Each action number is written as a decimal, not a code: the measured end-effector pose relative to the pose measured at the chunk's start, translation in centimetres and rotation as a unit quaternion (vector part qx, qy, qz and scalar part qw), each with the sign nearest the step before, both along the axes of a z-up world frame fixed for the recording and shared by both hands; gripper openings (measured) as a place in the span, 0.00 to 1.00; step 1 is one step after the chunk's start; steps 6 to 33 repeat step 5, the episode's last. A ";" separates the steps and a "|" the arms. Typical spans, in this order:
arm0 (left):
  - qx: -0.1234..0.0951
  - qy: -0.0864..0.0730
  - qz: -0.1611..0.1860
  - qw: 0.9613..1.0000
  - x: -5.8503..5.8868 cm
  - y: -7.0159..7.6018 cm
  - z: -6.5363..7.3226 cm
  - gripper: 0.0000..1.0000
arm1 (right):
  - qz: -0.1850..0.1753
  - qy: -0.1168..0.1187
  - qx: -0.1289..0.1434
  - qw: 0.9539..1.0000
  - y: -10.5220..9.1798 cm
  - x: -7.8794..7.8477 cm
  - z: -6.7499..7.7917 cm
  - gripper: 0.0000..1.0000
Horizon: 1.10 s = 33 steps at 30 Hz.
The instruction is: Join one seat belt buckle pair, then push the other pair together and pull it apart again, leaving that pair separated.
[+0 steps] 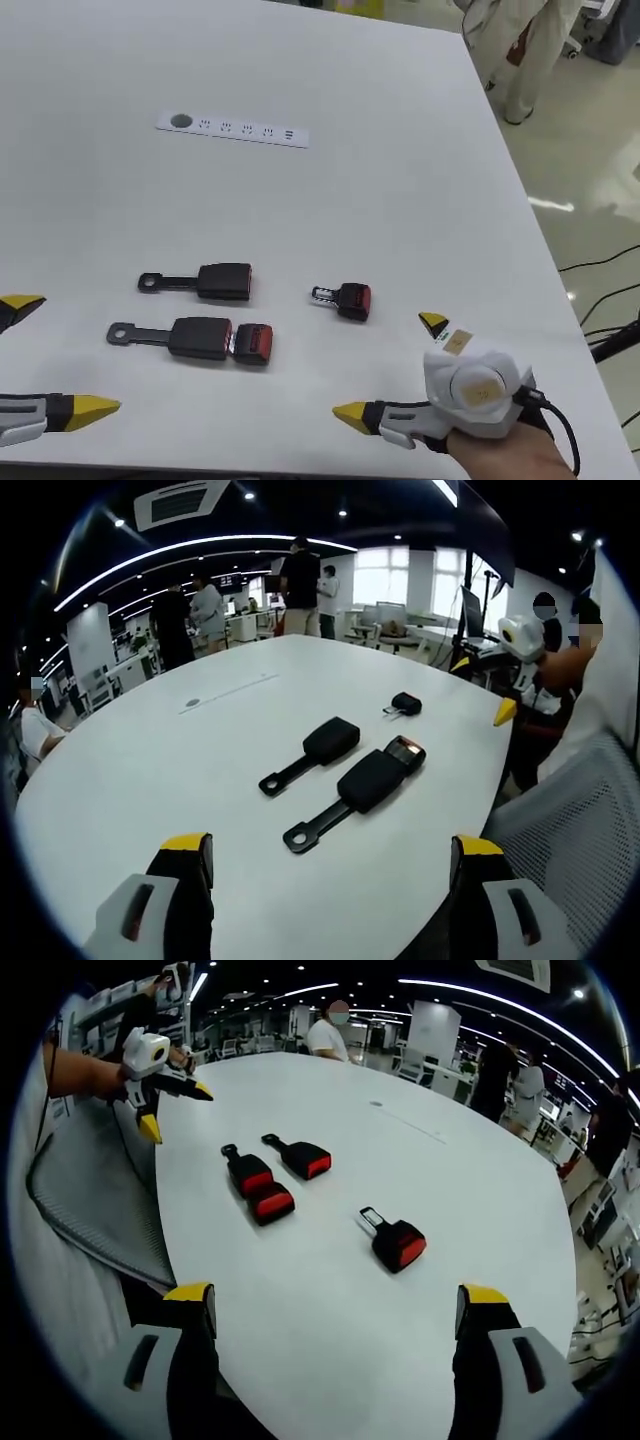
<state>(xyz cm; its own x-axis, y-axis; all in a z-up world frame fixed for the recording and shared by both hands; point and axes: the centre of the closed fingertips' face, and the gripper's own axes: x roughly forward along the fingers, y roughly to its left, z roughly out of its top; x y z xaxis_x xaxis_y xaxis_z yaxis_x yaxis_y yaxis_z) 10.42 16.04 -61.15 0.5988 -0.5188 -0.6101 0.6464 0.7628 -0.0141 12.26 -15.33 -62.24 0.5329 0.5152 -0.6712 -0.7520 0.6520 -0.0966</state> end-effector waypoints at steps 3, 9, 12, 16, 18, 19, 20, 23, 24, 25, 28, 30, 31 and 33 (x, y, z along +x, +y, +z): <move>0.000 -0.002 -0.002 1.000 0.1 0.4 -0.3 1.00 | 0.001 0.000 0.002 1.000 0.2 0.0 0.1 1.00; 0.002 -0.005 -0.003 1.000 0.0 0.3 -0.1 1.00 | 0.003 -0.001 0.003 1.000 0.4 -0.1 0.0 1.00; 0.002 -0.005 -0.003 1.000 0.0 0.3 -0.1 1.00 | 0.003 -0.001 0.003 1.000 0.4 -0.1 0.0 1.00; 0.002 -0.005 -0.003 1.000 0.0 0.3 -0.1 1.00 | 0.003 -0.001 0.003 1.000 0.4 -0.1 0.0 1.00; 0.002 -0.005 -0.003 1.000 0.0 0.3 -0.1 1.00 | 0.003 -0.001 0.003 1.000 0.4 -0.1 0.0 1.00; 0.002 -0.005 -0.003 1.000 0.0 0.3 -0.1 1.00 | 0.003 -0.001 0.003 1.000 0.4 -0.1 0.0 1.00; 0.002 -0.005 -0.003 1.000 0.0 0.3 -0.1 1.00 | 0.003 -0.001 0.003 1.000 0.4 -0.1 0.0 1.00; 0.002 -0.005 -0.003 1.000 0.0 0.3 -0.1 1.00 | 0.003 -0.001 0.003 1.000 0.4 -0.1 0.0 1.00; 0.002 -0.005 -0.003 1.000 0.0 0.3 -0.1 1.00 | 0.003 -0.001 0.003 1.000 0.4 -0.1 0.0 1.00; 0.002 -0.005 -0.003 1.000 0.0 0.3 -0.1 1.00 | 0.003 -0.001 0.003 1.000 0.4 -0.1 0.0 1.00; 0.002 -0.005 -0.003 1.000 0.0 0.3 -0.1 1.00 | 0.003 -0.001 0.003 1.000 0.4 -0.1 0.0 1.00; 0.002 -0.005 -0.003 1.000 0.0 0.3 -0.1 1.00 | 0.003 -0.001 0.003 1.000 0.4 -0.1 0.0 1.00; 0.002 -0.005 -0.003 1.000 0.0 0.3 -0.1 1.00 | 0.003 -0.001 0.003 1.000 0.4 -0.1 0.0 1.00; 0.002 -0.005 -0.003 1.000 0.0 0.3 -0.1 1.00 | 0.003 -0.001 0.003 1.000 0.4 -0.1 0.0 1.00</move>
